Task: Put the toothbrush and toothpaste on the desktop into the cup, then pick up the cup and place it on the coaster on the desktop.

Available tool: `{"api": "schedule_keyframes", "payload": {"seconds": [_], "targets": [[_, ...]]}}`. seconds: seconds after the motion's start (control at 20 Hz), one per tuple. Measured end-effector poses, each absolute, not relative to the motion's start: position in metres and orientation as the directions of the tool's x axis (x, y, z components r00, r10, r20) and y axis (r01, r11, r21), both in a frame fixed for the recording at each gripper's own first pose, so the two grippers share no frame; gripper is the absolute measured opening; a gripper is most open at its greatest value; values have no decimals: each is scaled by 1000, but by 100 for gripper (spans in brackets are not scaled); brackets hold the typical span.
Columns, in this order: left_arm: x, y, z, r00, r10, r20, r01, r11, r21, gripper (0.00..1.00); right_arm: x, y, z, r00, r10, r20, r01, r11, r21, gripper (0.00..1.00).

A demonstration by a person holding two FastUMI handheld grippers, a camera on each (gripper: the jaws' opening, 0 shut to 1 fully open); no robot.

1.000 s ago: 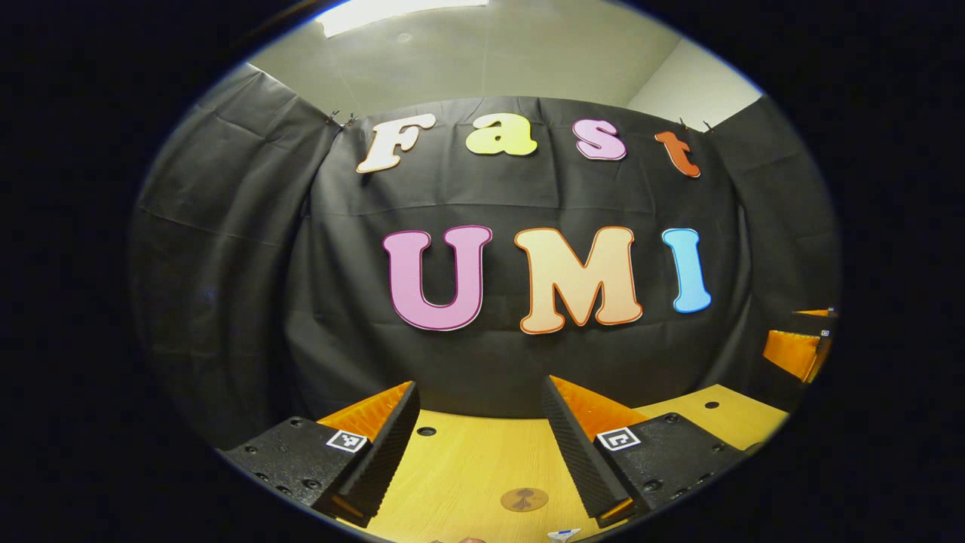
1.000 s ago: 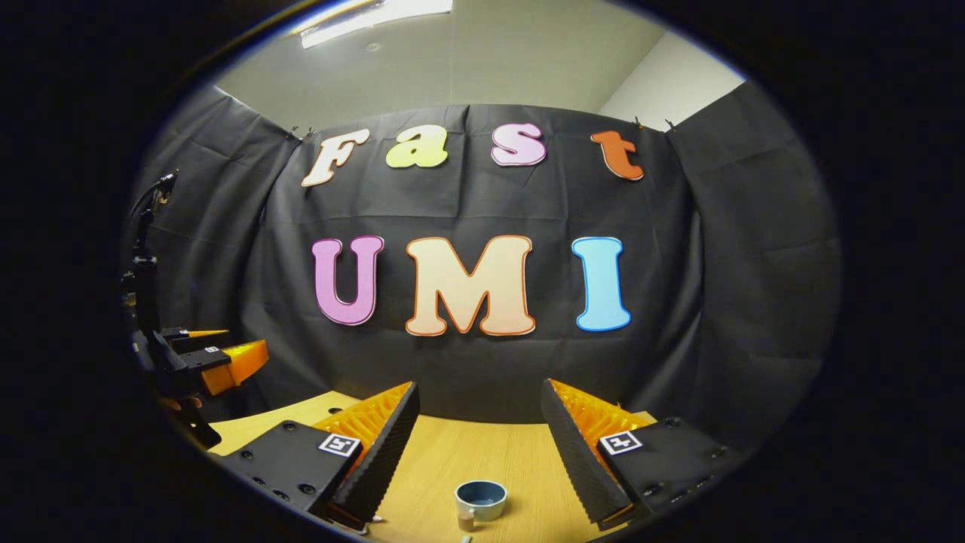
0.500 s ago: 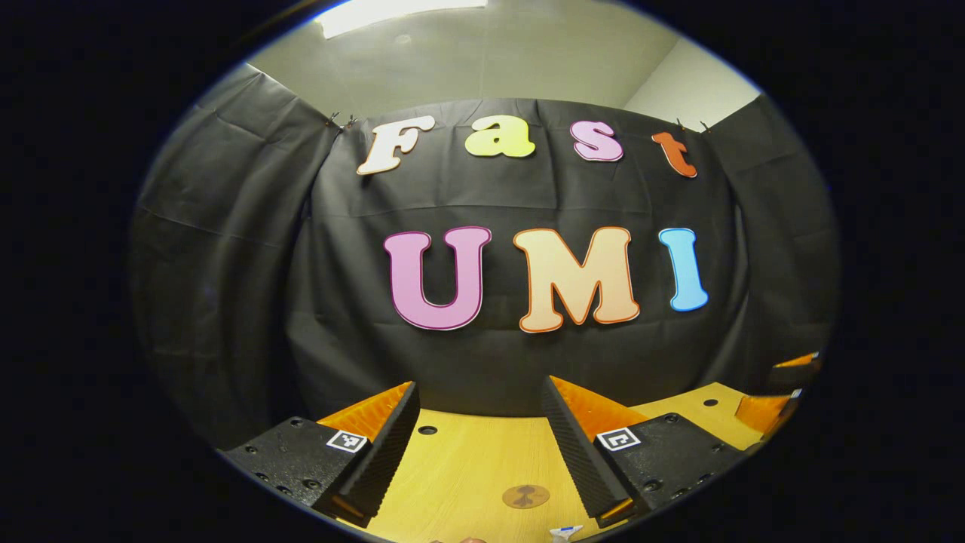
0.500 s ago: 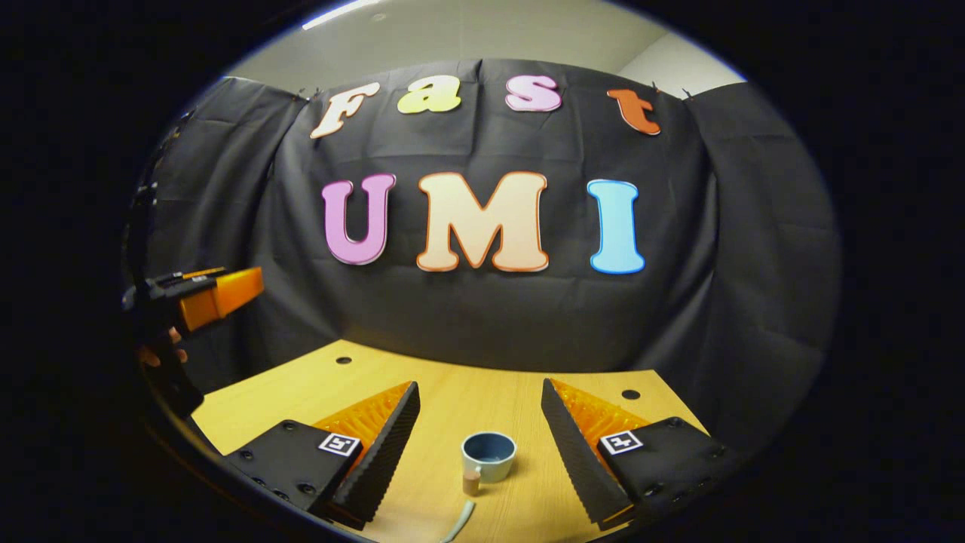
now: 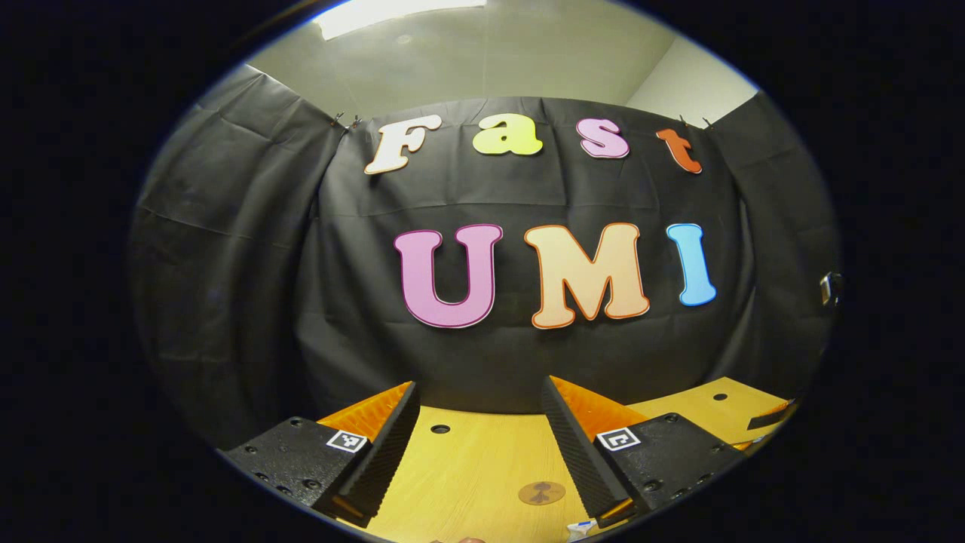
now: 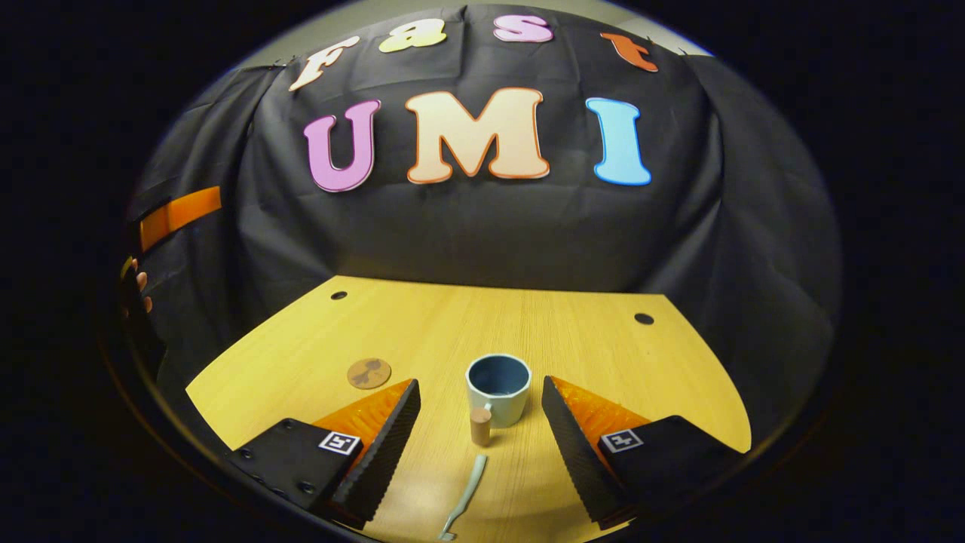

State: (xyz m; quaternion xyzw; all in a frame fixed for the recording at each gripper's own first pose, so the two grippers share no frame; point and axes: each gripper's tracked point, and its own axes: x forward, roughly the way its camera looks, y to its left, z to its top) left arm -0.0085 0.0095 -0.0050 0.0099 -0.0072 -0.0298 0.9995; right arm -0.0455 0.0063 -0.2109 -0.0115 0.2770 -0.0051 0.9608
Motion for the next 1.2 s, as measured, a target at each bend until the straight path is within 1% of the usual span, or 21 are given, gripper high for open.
{"api": "schedule_keyframes", "payload": {"seconds": [0.2,0.45,0.7,0.8,0.9,1.2], "targets": [[-3,19,-11,999,-50,-2,50,998,24,94,-53,6,-251,784,-37,-620,11,999,-46,100],[0,29,-20,999,-36,-21,36,999,23,94,-68,4,-300,677,-63,-733,8,997,-78,100],[2,36,-33,998,-20,-58,21,999,24,94,-81,1,-333,598,-81,-798,-14,994,-111,100],[2,37,-36,998,-17,-64,18,999,28,94,-89,0,-348,548,-92,-831,-16,993,-120,100],[2,37,-39,997,-18,-73,20,999,35,94,-94,1,-357,506,-80,-859,-20,994,-104,100],[0,38,-44,996,-14,-90,18,999,42,94,-104,-3,-379,418,-98,-903,-19,993,-116,100]]}}
